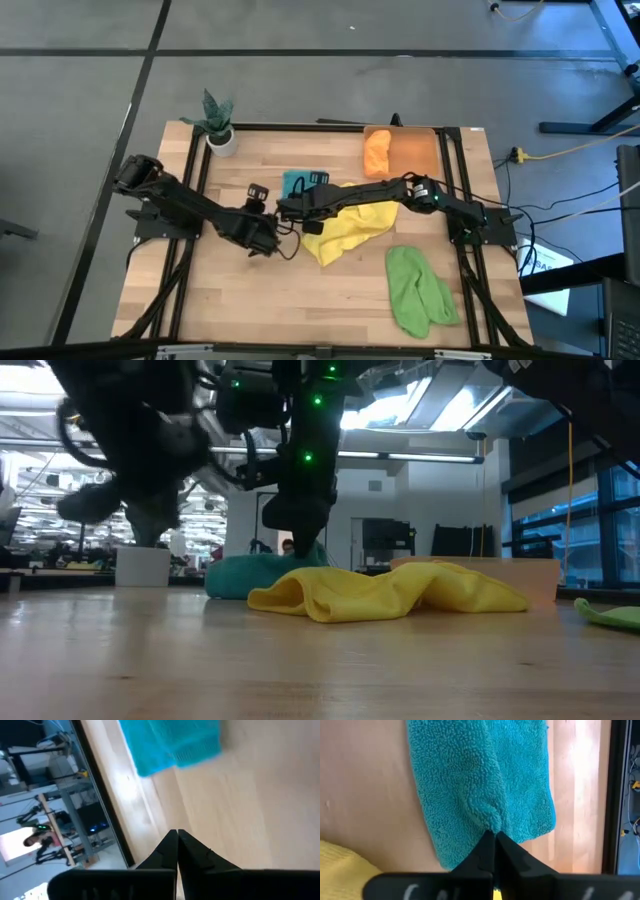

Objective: Roll microfiber towels into tight, uniform cylinder then place into a basket
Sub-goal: Roll the blue microfiber towel

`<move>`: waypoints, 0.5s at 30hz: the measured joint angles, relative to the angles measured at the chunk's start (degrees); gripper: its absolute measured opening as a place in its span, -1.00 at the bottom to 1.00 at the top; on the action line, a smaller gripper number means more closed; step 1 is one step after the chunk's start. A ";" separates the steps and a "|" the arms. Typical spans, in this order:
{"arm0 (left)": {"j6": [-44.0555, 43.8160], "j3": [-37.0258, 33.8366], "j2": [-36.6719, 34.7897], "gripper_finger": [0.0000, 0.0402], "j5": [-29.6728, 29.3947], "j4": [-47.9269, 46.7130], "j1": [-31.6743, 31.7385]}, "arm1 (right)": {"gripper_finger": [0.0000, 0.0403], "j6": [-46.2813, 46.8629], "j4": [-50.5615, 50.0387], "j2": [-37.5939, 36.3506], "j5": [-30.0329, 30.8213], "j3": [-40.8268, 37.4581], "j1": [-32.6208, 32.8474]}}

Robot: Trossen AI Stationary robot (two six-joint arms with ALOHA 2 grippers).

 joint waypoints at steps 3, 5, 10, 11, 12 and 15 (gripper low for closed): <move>-3.26 0.00 -2.12 -1.00 3.79 -3.97 -2.59 | -0.98 -0.04 0.00 -0.02 -0.02 0.00 0.00; -5.80 0.00 -3.24 -1.00 6.25 -5.81 -4.41 | -0.98 -0.04 0.02 0.00 -0.08 0.00 0.00; -11.54 0.00 -6.00 -1.00 9.20 -9.58 -9.87 | -0.98 0.02 0.24 -0.02 -0.50 0.00 0.00; -12.60 0.00 -6.49 -1.00 9.28 -10.08 -10.97 | -0.98 0.02 0.24 -0.04 -0.54 0.00 0.00; -13.64 0.00 -6.90 -1.00 9.58 -10.77 -12.09 | -0.98 0.02 0.24 -0.07 -0.59 0.00 0.00; -18.02 0.00 -8.35 -1.00 12.00 -12.49 -15.25 | -0.98 -0.02 0.43 -0.09 -2.07 0.00 -0.13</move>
